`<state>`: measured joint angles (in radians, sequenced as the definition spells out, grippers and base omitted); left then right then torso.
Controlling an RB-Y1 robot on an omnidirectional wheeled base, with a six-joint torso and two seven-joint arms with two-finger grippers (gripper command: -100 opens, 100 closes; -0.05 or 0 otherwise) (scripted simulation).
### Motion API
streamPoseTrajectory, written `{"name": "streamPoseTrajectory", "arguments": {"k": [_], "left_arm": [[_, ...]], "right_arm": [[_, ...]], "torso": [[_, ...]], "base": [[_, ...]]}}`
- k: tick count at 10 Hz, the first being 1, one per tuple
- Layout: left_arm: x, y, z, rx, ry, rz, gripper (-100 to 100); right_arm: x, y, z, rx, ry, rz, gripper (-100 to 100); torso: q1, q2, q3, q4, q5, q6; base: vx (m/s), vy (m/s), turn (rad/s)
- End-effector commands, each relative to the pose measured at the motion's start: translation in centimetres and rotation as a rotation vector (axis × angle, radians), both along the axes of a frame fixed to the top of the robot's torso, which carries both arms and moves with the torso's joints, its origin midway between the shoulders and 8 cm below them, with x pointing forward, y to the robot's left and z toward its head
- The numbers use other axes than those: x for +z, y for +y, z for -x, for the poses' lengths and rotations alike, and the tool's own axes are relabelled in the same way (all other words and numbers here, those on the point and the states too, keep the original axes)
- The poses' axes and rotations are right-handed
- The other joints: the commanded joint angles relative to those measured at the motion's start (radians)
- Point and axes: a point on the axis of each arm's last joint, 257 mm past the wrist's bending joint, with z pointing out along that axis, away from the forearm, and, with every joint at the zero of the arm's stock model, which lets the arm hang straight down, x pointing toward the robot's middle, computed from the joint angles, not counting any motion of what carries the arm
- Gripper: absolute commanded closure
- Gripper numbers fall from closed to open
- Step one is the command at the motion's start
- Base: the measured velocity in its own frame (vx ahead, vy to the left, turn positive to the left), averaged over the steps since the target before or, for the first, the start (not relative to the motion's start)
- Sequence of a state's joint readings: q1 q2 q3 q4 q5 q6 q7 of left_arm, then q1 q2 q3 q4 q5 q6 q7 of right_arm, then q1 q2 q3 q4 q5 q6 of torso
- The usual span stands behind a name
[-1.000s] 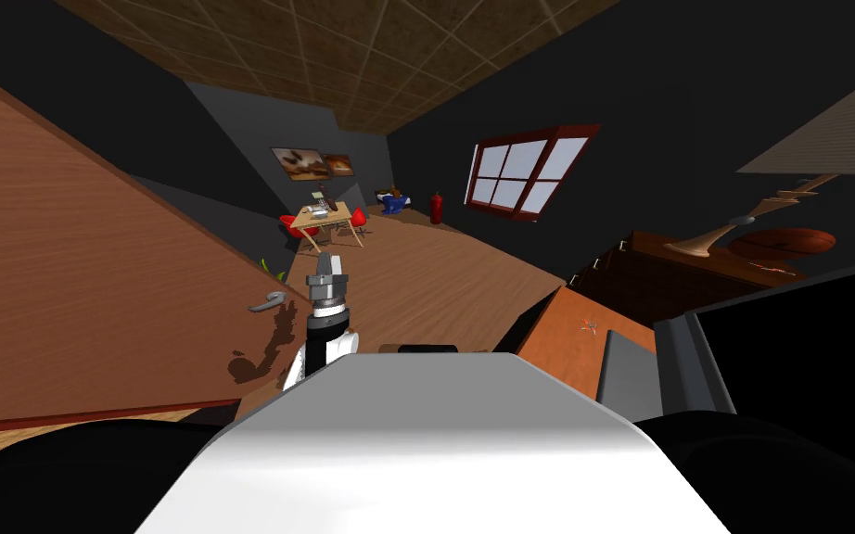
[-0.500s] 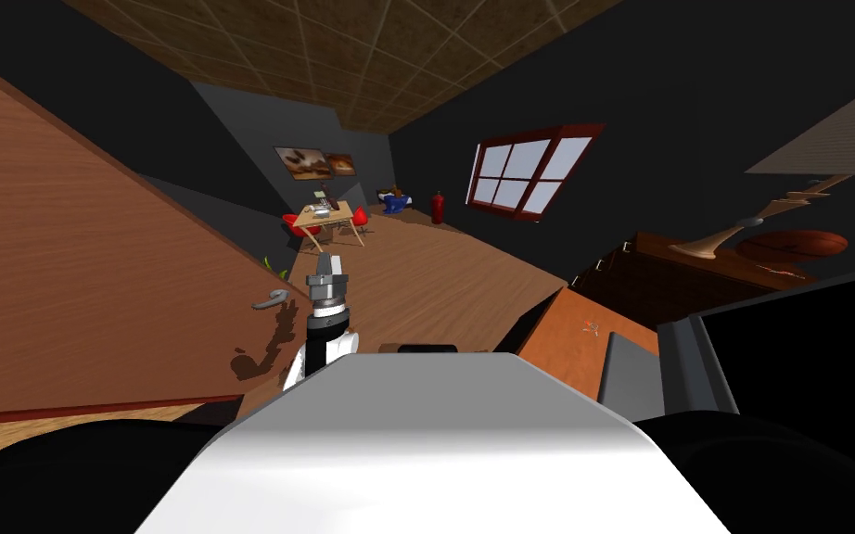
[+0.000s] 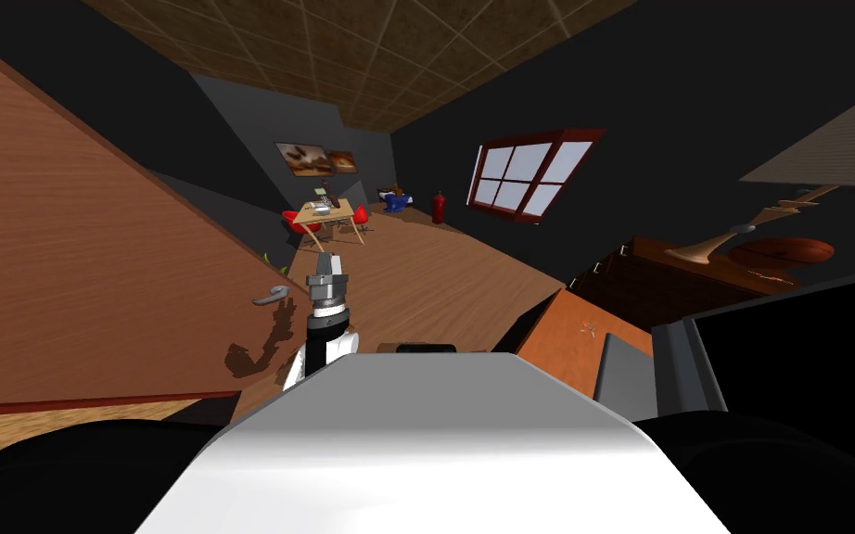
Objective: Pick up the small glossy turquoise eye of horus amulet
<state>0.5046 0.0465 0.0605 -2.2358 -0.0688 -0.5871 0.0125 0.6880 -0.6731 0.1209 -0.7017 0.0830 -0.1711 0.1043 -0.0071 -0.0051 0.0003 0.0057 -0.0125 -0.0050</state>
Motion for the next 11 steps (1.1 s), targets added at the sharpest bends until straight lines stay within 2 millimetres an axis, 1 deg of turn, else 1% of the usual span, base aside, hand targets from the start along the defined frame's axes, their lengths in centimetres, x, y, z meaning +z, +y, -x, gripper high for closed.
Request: {"name": "streamPoseTrajectory", "arguments": {"k": [1, 3, 4, 5, 9, 10, 11], "left_arm": [[0.0, 0.0, 0.0, 0.000, 0.000, 0.000, 0], [0.0, 0.0, 0.0, 0.000, 0.000, 0.000, 0], [0.0, 0.0, 0.0, 0.000, 0.000, 0.000, 0], [0.0, 0.0, 0.0, 0.000, 0.000, 0.000, 0], [0.0, 0.0, 0.0, 0.000, 0.000, 0.000, 0], [0.0, 0.0, 0.0, 0.000, 0.000, 0.000, 0], [0.0, 0.0, 0.0, 0.000, 0.000, 0.000, 0]], "right_arm": [[0.0, 0.0, 0.0, 0.000, 0.000, 0.000, 100], [0.0, 0.0, 0.0, 0.000, -0.001, 0.000, 100], [0.0, 0.0, 0.0, 0.000, 0.000, 0.000, 0], [-0.1, 0.4, -0.9, 0.008, -0.018, -0.010, 100], [1.8, -0.4, 0.5, 0.020, -0.016, -0.010, 100], [1.5, -0.3, 0.2, 0.019, -0.015, -0.009, 100], [1.6, -0.3, 0.3, 0.018, -0.014, -0.009, 0]], "torso": [[0.000, 0.000, 0.000, 0.000, 0.000, 0.000], [-0.002, 0.001, 0.000, 0.000, -0.001, 0.000], [-0.002, 0.001, 0.000, 0.000, -0.001, 0.000], [-0.002, 0.001, 0.001, 0.000, -0.001, 0.000], [-0.002, 0.000, 0.000, 0.000, -0.001, 0.001], [-0.002, 0.000, 0.000, 0.000, -0.001, 0.001], [-0.002, 0.001, 0.001, 0.001, -0.001, 0.000]], "base": [[0.000, 0.000, 0.000], [0.000, 0.000, 0.000], [0.000, 0.000, 0.000], [-0.001, -0.005, -0.034], [0.019, 0.003, -0.061], [0.007, 0.001, -0.014], [0.000, 0.000, 0.000]]}}
